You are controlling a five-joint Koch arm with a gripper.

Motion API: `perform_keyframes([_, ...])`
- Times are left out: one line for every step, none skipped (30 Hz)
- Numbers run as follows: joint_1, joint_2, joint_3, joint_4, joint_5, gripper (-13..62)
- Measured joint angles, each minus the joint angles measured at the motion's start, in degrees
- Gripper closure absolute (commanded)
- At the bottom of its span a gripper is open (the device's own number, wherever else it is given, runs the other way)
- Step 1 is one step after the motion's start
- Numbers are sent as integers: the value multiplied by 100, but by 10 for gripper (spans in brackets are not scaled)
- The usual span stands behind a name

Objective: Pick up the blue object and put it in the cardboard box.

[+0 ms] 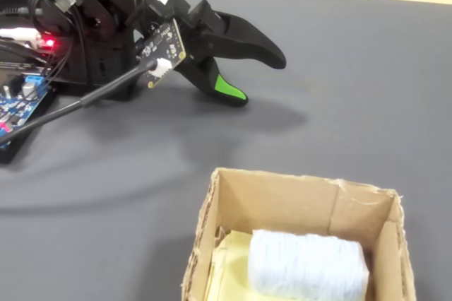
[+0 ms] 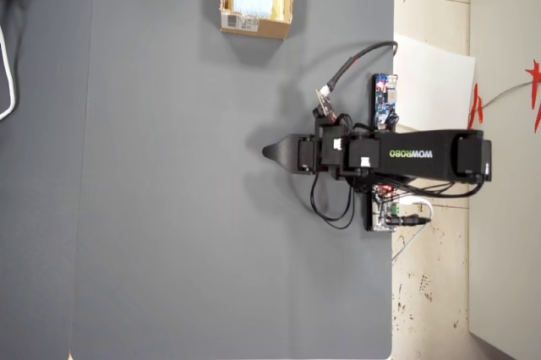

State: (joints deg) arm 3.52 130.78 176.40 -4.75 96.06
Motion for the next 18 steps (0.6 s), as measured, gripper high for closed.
perform_keyframes([0,0,0,18,0,155])
perform_keyframes([0,0,0,35,9,155])
perform_keyframes([0,-9,0,53,9,155])
perform_keyframes([0,-9,0,79,18,155])
perform_keyframes([0,0,0,97,18,154])
perform_keyframes([0,0,0,105,18,154])
perform_keyframes([0,0,0,114,18,154])
perform_keyframes([9,0,0,114,18,154])
perform_keyframes([9,-9,0,114,18,154])
perform_keyframes([9,0,0,114,18,154])
perform_keyframes([9,0,0,114,18,154])
perform_keyframes([18,0,0,114,18,154])
perform_keyframes([18,0,0,114,18,154])
perform_keyframes([18,0,0,114,18,154])
perform_keyframes([35,0,0,114,18,154])
perform_keyframes([53,0,0,114,18,154])
perform_keyframes([62,0,0,114,26,154])
perform_keyframes([62,0,0,114,26,154])
